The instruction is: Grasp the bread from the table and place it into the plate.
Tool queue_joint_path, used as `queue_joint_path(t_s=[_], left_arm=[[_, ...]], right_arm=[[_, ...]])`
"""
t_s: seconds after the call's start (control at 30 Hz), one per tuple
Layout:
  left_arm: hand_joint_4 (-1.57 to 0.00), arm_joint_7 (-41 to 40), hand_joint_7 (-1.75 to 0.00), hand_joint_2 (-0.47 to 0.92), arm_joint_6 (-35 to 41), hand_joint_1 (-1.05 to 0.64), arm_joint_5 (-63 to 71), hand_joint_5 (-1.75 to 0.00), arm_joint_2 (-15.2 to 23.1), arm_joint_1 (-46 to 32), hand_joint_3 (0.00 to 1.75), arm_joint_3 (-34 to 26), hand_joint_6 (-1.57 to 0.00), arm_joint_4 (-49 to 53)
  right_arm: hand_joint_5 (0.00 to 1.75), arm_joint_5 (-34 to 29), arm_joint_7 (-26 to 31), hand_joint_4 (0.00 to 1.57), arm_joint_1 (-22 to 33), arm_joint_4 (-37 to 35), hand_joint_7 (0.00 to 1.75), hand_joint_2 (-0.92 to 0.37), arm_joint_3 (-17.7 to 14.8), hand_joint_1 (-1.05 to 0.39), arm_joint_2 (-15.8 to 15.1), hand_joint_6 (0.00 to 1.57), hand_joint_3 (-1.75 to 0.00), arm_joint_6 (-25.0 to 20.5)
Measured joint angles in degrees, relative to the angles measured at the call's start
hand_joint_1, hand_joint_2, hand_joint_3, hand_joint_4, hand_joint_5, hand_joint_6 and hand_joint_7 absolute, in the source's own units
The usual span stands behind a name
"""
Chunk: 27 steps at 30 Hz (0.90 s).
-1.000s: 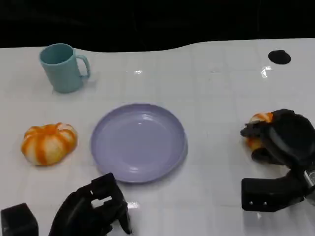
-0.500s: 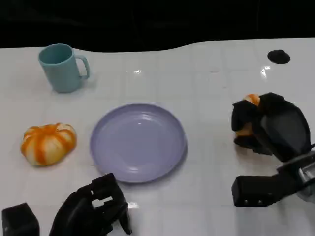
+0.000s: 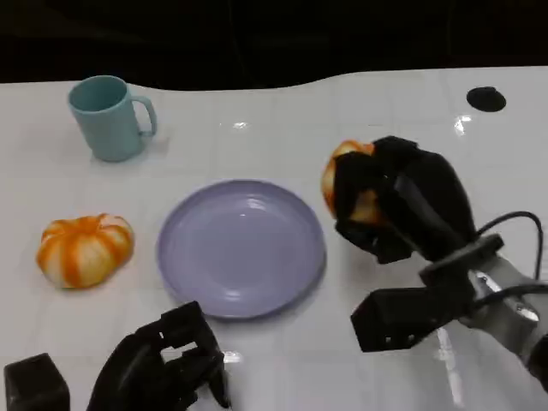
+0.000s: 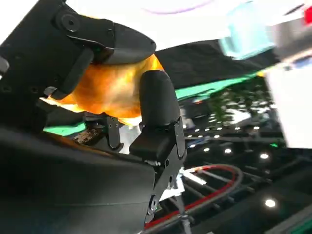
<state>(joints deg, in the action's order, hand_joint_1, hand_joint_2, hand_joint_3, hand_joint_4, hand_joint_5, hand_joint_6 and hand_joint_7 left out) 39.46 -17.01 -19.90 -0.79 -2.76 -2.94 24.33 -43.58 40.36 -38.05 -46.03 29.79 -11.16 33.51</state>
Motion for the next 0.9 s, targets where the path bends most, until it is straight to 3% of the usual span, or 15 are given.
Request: queue_joint_path(t_s=[0.27, 0.57, 0.73, 0.8, 0.9], left_arm=[[-0.79, -0.23, -1.50, 0.91, -0.16, -0.63, 0.26, -1.75, 0.00, -0.38, 0.25, 0.09, -0.71, -0.49], [-0.80, -0.41, -1.49, 0.90, 0.50, -0.61, 0.05, -1.75, -0.03, -1.02, 0.27, 0.24, -0.71, -2.08], [-0.79, -0.42, -1.49, 0.90, 1.04, -0.60, 0.02, -1.75, -0.03, -1.63, 0.27, 0.43, -0.71, -2.97], [-0.79, -0.43, -1.50, 0.90, 1.04, -0.59, 0.02, -1.75, -0.03, -1.79, 0.27, 0.51, -0.70, -3.18], [-0.79, -0.46, -1.50, 0.90, 1.05, -0.59, 0.05, -1.75, -0.06, -1.96, 0.28, 0.55, -0.71, -3.57]], right_arm=[[1.75, 5.28, -9.80, 1.03, 0.40, 4.47, 1.75, -0.23, -1.41, -0.12, 4.66, 0.77, -1.54, 1.62], [1.75, 7.61, -15.74, 1.01, 0.10, 1.83, 1.75, -0.24, -1.79, -0.09, 10.85, 0.74, -1.50, 2.25], [1.75, 7.60, -17.31, 0.92, -0.82, -1.92, 1.48, -0.32, -1.81, -0.08, 12.97, 0.82, -1.38, 1.84], [1.66, 7.58, -17.32, 0.84, -1.18, -3.24, 1.25, -0.36, -1.81, -0.13, 13.30, 0.80, -1.24, 1.74], [1.45, 7.29, -17.62, 0.71, -1.81, -4.66, 0.86, -0.49, -1.80, -0.21, 13.53, 0.74, -0.87, 0.57]])
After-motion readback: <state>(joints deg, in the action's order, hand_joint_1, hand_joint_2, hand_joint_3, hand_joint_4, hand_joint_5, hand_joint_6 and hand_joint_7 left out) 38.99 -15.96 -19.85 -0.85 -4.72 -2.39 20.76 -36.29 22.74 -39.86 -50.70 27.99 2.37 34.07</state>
